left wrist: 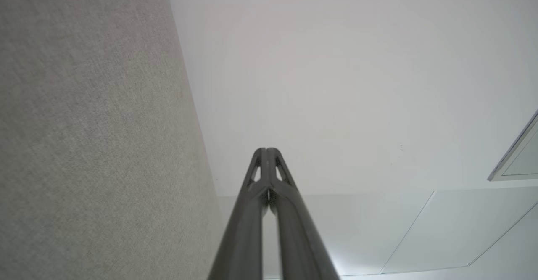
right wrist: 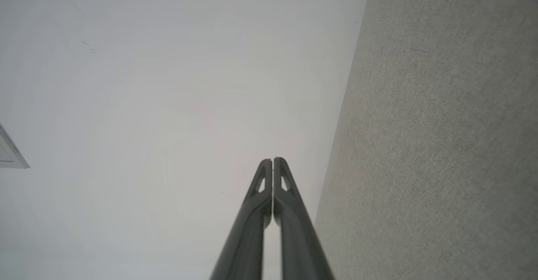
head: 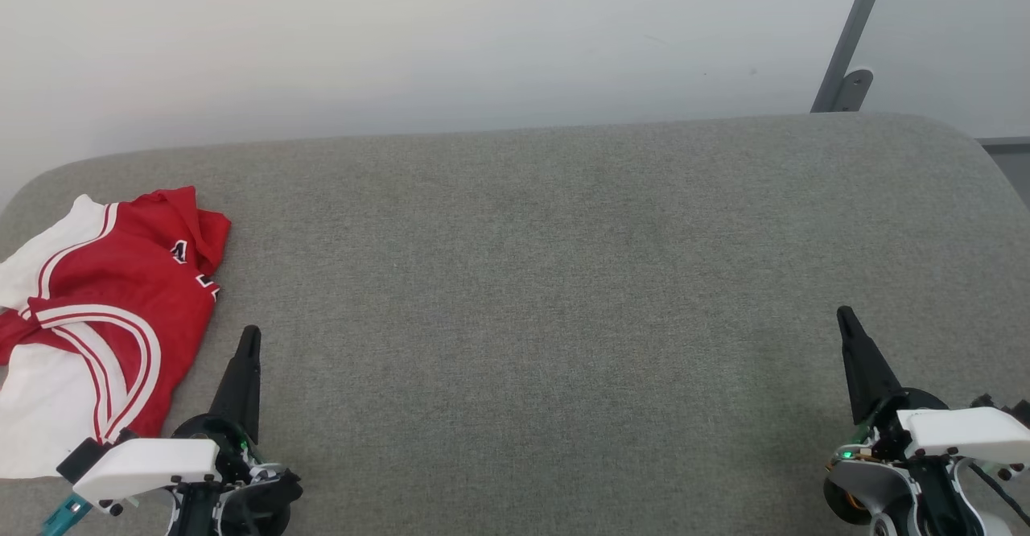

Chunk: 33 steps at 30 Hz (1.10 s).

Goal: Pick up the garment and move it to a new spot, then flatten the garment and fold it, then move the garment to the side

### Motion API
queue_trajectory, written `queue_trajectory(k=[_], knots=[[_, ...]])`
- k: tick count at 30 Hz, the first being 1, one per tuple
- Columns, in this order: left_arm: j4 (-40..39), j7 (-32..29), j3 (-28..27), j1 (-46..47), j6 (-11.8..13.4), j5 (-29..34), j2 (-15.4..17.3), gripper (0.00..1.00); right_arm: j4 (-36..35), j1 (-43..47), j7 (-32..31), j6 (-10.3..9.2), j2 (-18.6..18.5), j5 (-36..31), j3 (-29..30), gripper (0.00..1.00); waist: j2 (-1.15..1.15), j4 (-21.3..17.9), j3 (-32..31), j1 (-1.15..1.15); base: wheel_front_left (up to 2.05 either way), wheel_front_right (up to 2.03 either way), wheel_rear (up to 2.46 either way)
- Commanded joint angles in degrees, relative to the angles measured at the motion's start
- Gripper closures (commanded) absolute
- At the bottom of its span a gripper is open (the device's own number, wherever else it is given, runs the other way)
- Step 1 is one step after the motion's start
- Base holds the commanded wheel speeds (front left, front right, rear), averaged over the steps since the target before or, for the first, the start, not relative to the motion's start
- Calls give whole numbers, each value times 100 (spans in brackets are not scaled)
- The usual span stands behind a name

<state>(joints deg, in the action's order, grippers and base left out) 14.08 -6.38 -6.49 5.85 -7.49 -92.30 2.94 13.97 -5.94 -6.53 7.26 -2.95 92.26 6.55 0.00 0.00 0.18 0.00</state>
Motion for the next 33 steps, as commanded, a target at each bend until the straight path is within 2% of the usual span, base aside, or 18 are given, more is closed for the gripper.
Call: queue_trajectory(k=[1,33], knots=[[-12,-29,-14,74,0,27,-3,100,6,-56,-3,45,7,-19,3,100,0,0,0,0,0,0,0],[-12,-30,-14,73,0,27,-3,100,6,-56,-3,45,7,-20,3,100,0,0,0,0,0,0,0]])
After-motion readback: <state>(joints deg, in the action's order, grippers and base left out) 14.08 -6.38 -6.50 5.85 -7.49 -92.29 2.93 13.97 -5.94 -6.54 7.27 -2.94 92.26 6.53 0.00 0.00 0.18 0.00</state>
